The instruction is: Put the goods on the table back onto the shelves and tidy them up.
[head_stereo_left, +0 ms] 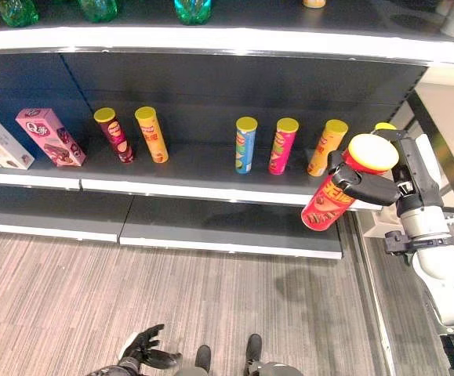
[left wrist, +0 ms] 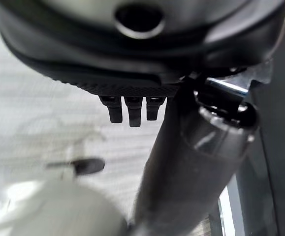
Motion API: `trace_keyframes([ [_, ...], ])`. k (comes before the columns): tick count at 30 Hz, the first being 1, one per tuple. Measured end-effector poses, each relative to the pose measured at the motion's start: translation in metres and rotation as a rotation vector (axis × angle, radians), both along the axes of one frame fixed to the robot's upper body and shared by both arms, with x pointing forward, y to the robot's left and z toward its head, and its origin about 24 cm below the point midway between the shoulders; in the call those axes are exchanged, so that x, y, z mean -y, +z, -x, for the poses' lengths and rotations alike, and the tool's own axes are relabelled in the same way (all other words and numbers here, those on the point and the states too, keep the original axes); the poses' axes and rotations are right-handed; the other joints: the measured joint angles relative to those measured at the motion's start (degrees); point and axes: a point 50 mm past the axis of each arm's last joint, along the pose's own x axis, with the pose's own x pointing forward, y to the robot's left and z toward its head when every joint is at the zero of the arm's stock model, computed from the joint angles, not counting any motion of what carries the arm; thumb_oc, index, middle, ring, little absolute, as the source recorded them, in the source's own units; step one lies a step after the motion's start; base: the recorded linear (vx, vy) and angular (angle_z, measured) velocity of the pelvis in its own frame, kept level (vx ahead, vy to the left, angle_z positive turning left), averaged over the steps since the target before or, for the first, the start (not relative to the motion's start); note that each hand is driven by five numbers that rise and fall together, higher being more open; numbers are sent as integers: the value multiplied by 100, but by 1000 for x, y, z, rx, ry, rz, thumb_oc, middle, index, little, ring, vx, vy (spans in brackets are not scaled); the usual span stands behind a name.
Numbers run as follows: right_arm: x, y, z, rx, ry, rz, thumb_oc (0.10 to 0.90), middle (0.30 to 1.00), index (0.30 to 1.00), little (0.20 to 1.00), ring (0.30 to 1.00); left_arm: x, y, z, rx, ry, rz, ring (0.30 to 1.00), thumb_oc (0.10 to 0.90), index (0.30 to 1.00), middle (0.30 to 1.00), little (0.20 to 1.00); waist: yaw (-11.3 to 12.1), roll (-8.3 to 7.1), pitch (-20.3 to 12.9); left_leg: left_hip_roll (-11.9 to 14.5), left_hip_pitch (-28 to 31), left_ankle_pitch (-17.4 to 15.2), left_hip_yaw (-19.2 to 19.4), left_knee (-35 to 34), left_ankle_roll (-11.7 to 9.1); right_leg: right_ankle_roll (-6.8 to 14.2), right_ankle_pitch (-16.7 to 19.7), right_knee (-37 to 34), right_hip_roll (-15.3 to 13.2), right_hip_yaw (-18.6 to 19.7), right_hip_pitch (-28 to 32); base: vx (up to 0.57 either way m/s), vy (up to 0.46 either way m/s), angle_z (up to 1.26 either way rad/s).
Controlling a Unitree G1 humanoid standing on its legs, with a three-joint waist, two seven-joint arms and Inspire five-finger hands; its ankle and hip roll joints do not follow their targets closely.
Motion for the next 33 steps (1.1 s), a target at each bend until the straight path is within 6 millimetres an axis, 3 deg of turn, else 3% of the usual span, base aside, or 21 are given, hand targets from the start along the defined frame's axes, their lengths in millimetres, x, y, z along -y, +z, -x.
trace_keyframes([
  [1, -2, 0, -1, -5, 10, 9, 400, 300, 300, 300, 300, 0, 2, -2, 11, -1, -2, 900, 800, 900, 900, 900, 59, 16, 5, -20, -91, 4, -31, 98, -19, -23, -18, 2, -10, -92, 24, -18, -2, 52],
  [3, -1, 0, -1, -4, 5, 19, 400, 300, 300, 300, 300, -1, 9, -21, 71, -9, -7, 900, 800, 900, 900, 900, 47, -180, 156, -367, -941, -80, -101, 1495, -283, -71, -61, -1, -370, -424, 51, 53, 140, 92],
  [4, -6, -3, -2, -13, 15, 44, 400, 300, 300, 300, 300, 1, 11, -24, 95, 3, 12, 900, 800, 900, 900, 900, 119, -120, 222, -182, -1284, -177, 202, 1845, -316, -155, -194, -34, -406, -538, 177, 146, 165, 73],
  [8, -23, -11, -9, -33, 52, 87, 400, 300, 300, 300, 300, -5, 11, -27, 96, 24, 1, 900, 800, 900, 900, 900, 211, 53, 201, 815, -1243, 72, 97, 363, -571, -87, -266, -37, -350, -371, 218, 192, 236, -1],
  [11, -19, -13, -8, -33, 14, 85, 400, 300, 300, 300, 300, -3, 11, -29, 91, 10, -2, 900, 800, 900, 900, 900, 77, 233, 267, 1057, -1115, 186, 155, -151, -708, 236, -243, -1, -427, -277, 333, 222, 408, -22],
  [12, -15, -19, -6, -46, -20, 70, 400, 300, 300, 300, 300, 4, 5, -19, 55, 8, 13, 900, 800, 900, 900, 900, -8, 501, 209, 956, -890, 637, 138, -164, -582, 520, -327, 0, -525, -281, 588, 148, 324, -16],
  [14, -18, -27, -5, -62, -27, 41, 400, 300, 300, 300, 300, -3, 4, -19, 43, 9, -19, 900, 800, 900, 900, 900, -83, 205, 150, 360, -790, 598, 288, -147, -290, 705, -343, 3, -1134, -259, 639, 135, 389, -3],
  [17, -31, -26, -7, -44, 3, 17, 400, 300, 300, 300, 300, -8, 7, -23, 47, -11, -58, 900, 800, 900, 900, 900, -30, 172, 130, -147, -674, 552, 550, -135, 34, 795, -86, 123, -1633, -271, 547, 69, 326, -22],
  [19, -43, -33, -9, -68, 40, 19, 400, 300, 300, 300, 300, -21, 10, -22, 43, -9, -103, 900, 800, 900, 900, 900, 61, 190, 121, -328, -462, 461, 715, -137, 164, 836, -82, 576, -1924, -275, 379, 1, 185, -38],
  [21, -52, -32, -11, -68, 71, 42, 400, 300, 300, 300, 300, -37, 15, -21, 42, -17, -165, 900, 800, 900, 900, 900, 144, 197, 122, -372, -317, 327, 862, -139, 347, 948, -15, 1014, -2043, -238, 245, 4, 99, -33],
  [24, -54, -29, -13, -60, 83, 58, 400, 300, 300, 300, 300, -49, 21, -25, 53, -5, -213, 900, 800, 900, 900, 900, 200, 181, 129, -323, -278, 283, 873, -140, 408, 1189, -243, 1299, -2007, -209, -159, -26, -25, -27],
  [26, -61, -17, -19, -19, 105, 70, 400, 300, 300, 300, 300, -50, 22, -28, 60, -4, -220, 900, 800, 900, 900, 900, 160, 241, 215, -249, -343, 213, 868, -140, 445, 1262, -220, 811, -1866, -137, -456, 90, -87, 7],
  [27, -58, -16, -19, -12, 86, 87, 400, 300, 300, 300, 300, -43, 22, -33, 72, -26, -204, 900, 800, 900, 900, 900, -28, 159, 227, -361, -367, 216, 647, -144, 423, 1232, 121, -51, -1758, 240, -383, 97, -83, 61],
  [28, -57, -18, -19, -18, 77, 91, 400, 300, 300, 300, 300, -42, 23, -33, 77, -29, -200, 900, 800, 900, 900, 900, -59, 82, 228, -415, -326, 191, 616, -146, 383, 1223, 244, -50, -1759, 268, -358, 72, -113, 66],
  [29, -59, -21, -19, -25, 73, 91, 400, 300, 300, 300, 300, -43, 23, -31, 83, -24, -203, 900, 800, 900, 900, 900, -14, -90, 227, -500, -258, 142, 604, -148, 309, 1177, 282, -51, -1757, 310, -308, 24, -81, 26],
  [33, -60, -24, -19, -15, 41, 114, 400, 300, 300, 300, 300, -23, 12, -15, 49, -10, -141, 900, 800, 900, 900, 900, 38, -42, 220, -145, -421, 100, 466, -147, 22, 943, 356, -48, -1386, 196, -369, 19, -93, 12],
])
